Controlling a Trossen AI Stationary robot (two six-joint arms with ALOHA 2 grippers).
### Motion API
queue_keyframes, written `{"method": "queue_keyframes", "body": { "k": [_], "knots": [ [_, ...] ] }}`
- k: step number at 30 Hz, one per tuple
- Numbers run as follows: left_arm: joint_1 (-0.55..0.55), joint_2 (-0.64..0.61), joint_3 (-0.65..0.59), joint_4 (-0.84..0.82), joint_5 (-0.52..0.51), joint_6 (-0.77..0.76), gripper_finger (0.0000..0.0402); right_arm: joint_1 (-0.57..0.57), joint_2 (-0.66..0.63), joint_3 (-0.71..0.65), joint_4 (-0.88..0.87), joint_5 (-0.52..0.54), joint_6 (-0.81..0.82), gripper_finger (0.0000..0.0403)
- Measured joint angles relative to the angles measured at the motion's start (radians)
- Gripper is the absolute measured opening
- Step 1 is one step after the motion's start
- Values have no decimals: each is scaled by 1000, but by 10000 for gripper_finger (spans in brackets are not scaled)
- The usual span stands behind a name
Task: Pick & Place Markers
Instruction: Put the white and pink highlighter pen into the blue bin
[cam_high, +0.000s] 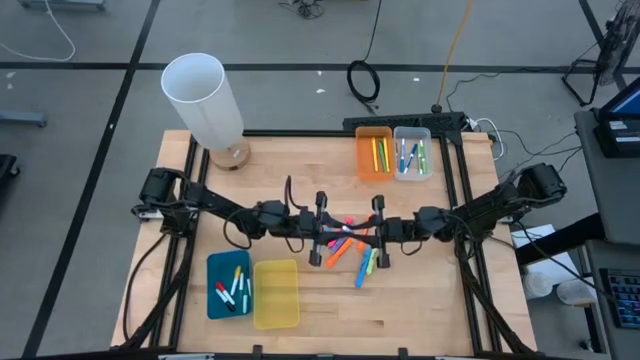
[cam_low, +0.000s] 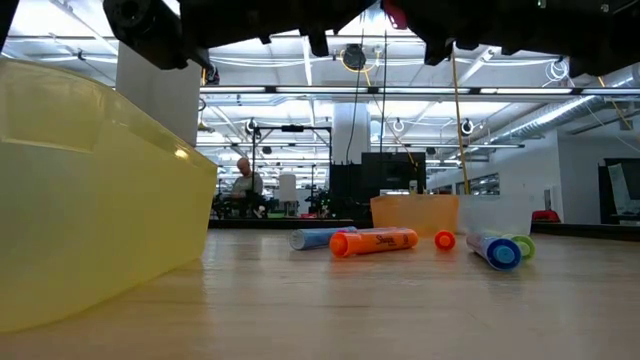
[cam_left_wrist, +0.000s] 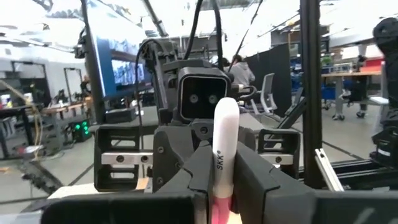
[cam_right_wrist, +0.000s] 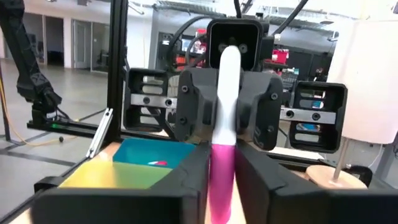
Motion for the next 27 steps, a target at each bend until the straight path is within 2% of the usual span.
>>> {"method": "queue_keyframes", "body": {
  "k": [4, 7, 10, 14, 17, 19, 21, 23, 27],
  "knots": [
    [-18, -61, 0, -63, -75, 1, 38, -3, 2, 1, -28, 0, 1, 113],
    [-40, -155, 1, -223, -172, 0, 38, -3, 2, 2, -60, 33, 24, 143],
    [-76, -261, 1, -445, -312, -24, 38, -2, 2, 2, -93, 75, 66, 162],
    [-150, -389, 3, -773, -558, -132, 38, -3, 2, 1, -133, 77, 110, 175],
    [-228, -454, 3, -1048, -762, -334, 38, -3, 2, 1, -147, 75, 139, 176],
    [-292, -496, 1, -1238, -822, -523, 38, -3, 2, 1, -163, 74, 147, 173],
    [-357, -536, 1, -1406, -800, -750, 38, -3, 2, 1, -180, 74, 147, 170],
    [-427, -568, 1, -1548, -728, -976, 38, -3, -6, 0, -195, 74, 146, 168],
    [-576, -570, 1, -1780, -639, -1360, 38, -3, -29, 0, -205, 73, 133, 167]
  ]
}}
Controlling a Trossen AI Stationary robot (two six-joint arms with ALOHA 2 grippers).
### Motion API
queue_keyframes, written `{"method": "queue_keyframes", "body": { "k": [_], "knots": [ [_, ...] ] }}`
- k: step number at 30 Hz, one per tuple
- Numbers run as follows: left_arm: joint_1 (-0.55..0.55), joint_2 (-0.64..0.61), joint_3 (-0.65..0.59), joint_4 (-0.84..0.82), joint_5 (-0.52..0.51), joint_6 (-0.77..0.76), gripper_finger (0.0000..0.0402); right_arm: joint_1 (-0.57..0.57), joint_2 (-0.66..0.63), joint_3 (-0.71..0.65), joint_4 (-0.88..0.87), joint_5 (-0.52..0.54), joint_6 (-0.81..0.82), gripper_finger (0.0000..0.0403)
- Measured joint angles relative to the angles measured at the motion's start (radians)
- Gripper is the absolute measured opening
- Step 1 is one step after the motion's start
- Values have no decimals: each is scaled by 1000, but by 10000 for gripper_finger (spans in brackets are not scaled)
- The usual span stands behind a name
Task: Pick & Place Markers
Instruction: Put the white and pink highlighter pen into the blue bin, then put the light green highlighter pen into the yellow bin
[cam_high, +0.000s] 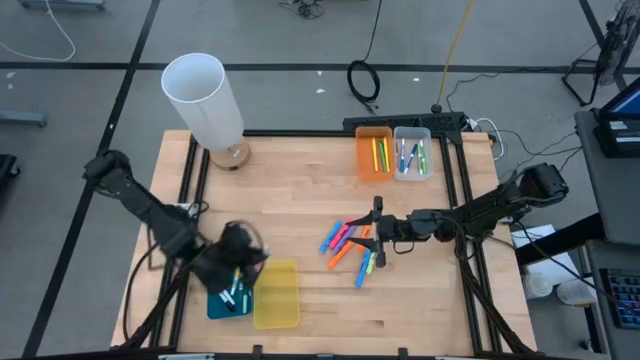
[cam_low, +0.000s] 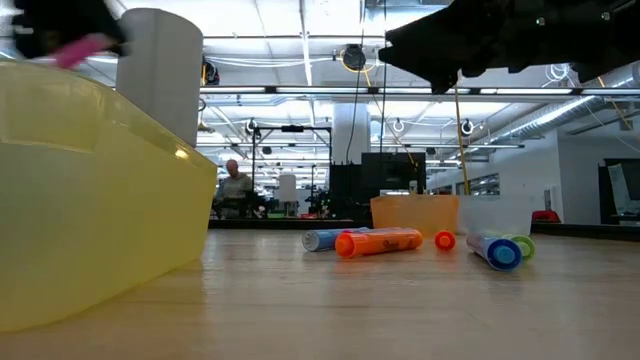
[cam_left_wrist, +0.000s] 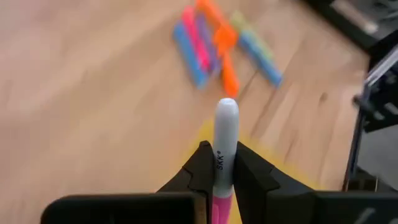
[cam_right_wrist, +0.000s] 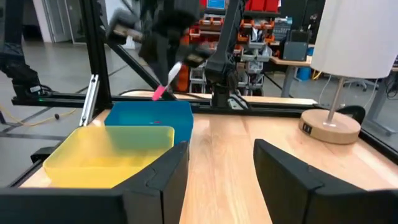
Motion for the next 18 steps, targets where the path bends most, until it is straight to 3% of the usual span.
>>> {"method": "queue_keyframes", "body": {
  "k": [6, 10, 14, 18],
  "knots": [
    [-190, 67, -1, -249, 0, -569, 38, 2, -47, 0, -1, -3, 6, 167],
    [-272, 115, -1, -329, 97, -850, 54, 2, -79, 0, -22, -3, 9, 167],
    [-311, 139, -1, -339, 185, -964, 78, 2, -103, 0, -42, -3, -6, 169],
    [-323, 139, -1, -335, 188, -967, 96, 2, -113, 0, -51, -3, -8, 168]
  ]
}}
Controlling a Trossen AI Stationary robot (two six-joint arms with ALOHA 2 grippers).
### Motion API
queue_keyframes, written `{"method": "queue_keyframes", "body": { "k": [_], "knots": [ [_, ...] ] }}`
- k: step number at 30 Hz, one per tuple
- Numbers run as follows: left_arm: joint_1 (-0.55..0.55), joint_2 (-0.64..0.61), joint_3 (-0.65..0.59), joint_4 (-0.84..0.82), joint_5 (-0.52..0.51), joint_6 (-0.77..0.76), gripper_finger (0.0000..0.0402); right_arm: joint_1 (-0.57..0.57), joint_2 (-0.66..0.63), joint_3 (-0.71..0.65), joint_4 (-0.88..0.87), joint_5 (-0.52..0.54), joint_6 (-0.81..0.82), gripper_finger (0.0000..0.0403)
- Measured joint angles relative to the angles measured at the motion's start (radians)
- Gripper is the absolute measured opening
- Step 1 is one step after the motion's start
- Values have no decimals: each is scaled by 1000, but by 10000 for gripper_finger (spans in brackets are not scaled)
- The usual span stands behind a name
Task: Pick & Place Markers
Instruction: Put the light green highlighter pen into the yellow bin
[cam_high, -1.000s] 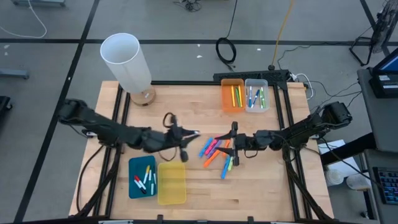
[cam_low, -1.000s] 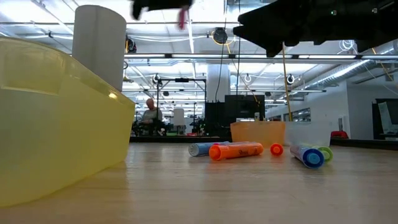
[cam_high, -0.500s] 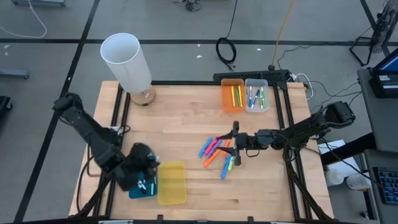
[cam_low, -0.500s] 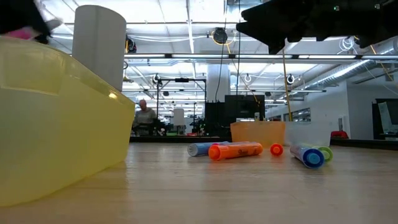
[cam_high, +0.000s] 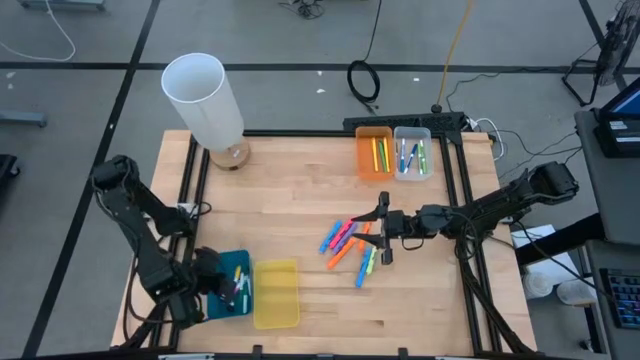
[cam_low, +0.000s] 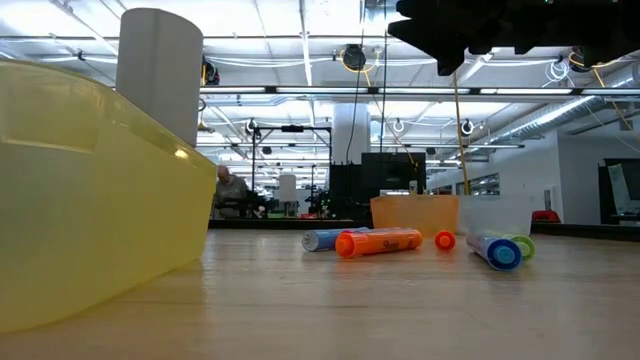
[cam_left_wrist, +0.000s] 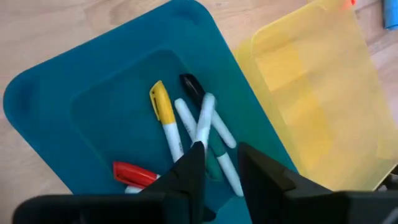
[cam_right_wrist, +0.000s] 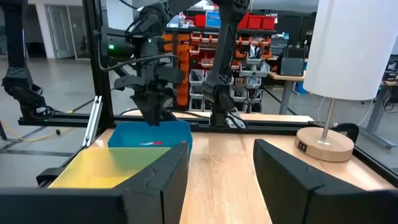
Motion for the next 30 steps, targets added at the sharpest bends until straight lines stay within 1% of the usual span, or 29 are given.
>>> {"method": "queue_keyframes", "body": {
  "k": [6, 10, 13, 15, 17, 19, 22, 25, 26, 28, 30],
  "knots": [
    [2, -2, 0, 1, -1, 9, 117, 0, 0, 0, -30, 0, 0, 167],
    [21, -2, 0, 1, -40, -15, 125, 10, 0, 0, -80, 2, 0, 167],
    [51, -2, 0, 8, -99, 109, 128, 34, 0, 0, -150, 2, -11, 167],
    [75, -2, 0, 63, -144, 284, 127, 54, 0, 0, -190, 4, -12, 167],
    [105, -2, 0, 177, -179, 527, 127, 71, 0, 0, -231, 6, 6, 167],
    [130, -8, 0, 339, -208, 803, 128, 89, 0, 0, -277, 9, 32, 167],
    [164, -31, 0, 619, -204, 1270, 127, 117, 0, 0, -339, 49, 85, 167],
    [182, -49, 0, 854, -135, 1733, 123, 135, 1, 0, -355, 56, 120, 167],
    [189, -55, 0, 910, -92, 1848, 122, 141, 1, 0, -345, 56, 131, 167],
    [208, -71, 0, 977, 9, 2027, 123, 157, 1, 0, -317, 56, 146, 167],
    [233, -99, -29, 1051, 90, 2136, 126, 175, 1, 1, -300, 56, 155, 167]
  ]
}}
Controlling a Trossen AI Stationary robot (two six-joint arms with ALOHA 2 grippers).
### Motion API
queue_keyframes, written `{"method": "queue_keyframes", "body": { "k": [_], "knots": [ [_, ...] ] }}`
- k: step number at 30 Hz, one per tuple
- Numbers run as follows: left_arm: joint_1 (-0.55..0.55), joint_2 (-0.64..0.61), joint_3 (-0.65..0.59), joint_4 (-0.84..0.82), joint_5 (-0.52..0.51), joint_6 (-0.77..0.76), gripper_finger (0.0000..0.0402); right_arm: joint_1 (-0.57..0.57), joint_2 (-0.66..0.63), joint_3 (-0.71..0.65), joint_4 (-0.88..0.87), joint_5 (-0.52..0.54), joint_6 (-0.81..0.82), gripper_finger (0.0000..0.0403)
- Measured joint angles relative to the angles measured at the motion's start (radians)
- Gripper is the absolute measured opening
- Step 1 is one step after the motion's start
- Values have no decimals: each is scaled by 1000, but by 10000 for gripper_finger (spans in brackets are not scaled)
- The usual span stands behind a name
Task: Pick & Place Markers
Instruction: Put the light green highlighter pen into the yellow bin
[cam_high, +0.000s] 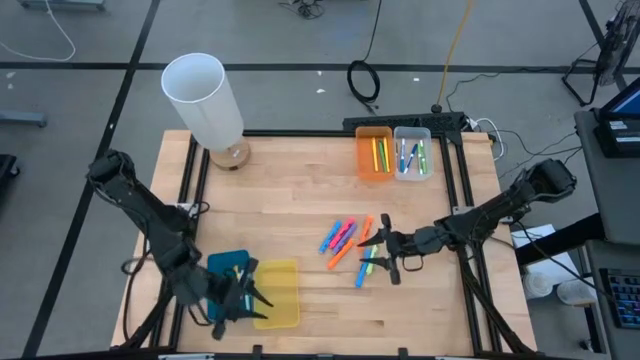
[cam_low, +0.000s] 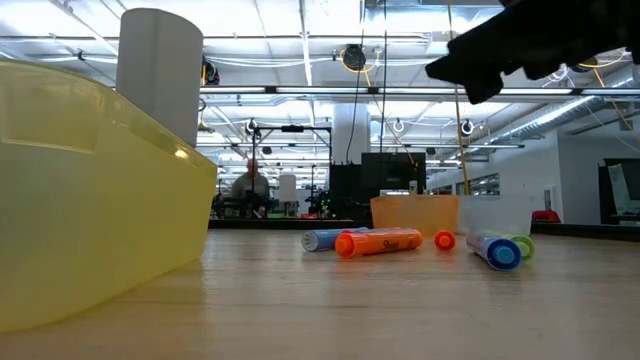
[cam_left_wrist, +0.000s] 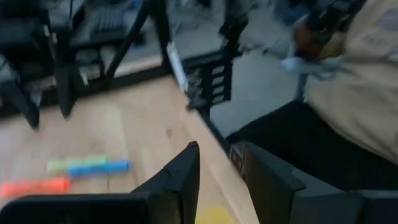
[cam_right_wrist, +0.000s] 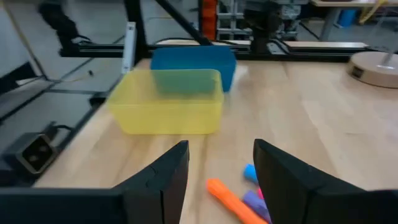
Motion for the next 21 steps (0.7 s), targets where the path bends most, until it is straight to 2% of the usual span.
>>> {"method": "queue_keyframes", "body": {
  "k": [5, 8, 12, 15, 21],
  "knots": [
    [128, -94, -156, 186, 203, 81, 136, 57, 0, 1, -68, 8, -82, 167],
    [214, -173, -244, 249, 282, 73, 142, 89, 0, 25, -224, 38, -119, 167],
    [301, -280, -342, 333, 293, 81, 145, 96, 2, 112, -578, 52, -85, 167],
    [350, -343, -396, 404, 289, 85, 145, 79, 11, 144, -761, 52, -97, 167],
    [407, -382, -436, 402, 247, 53, 145, 14, 41, 147, -798, 52, -114, 167]
  ]
}}
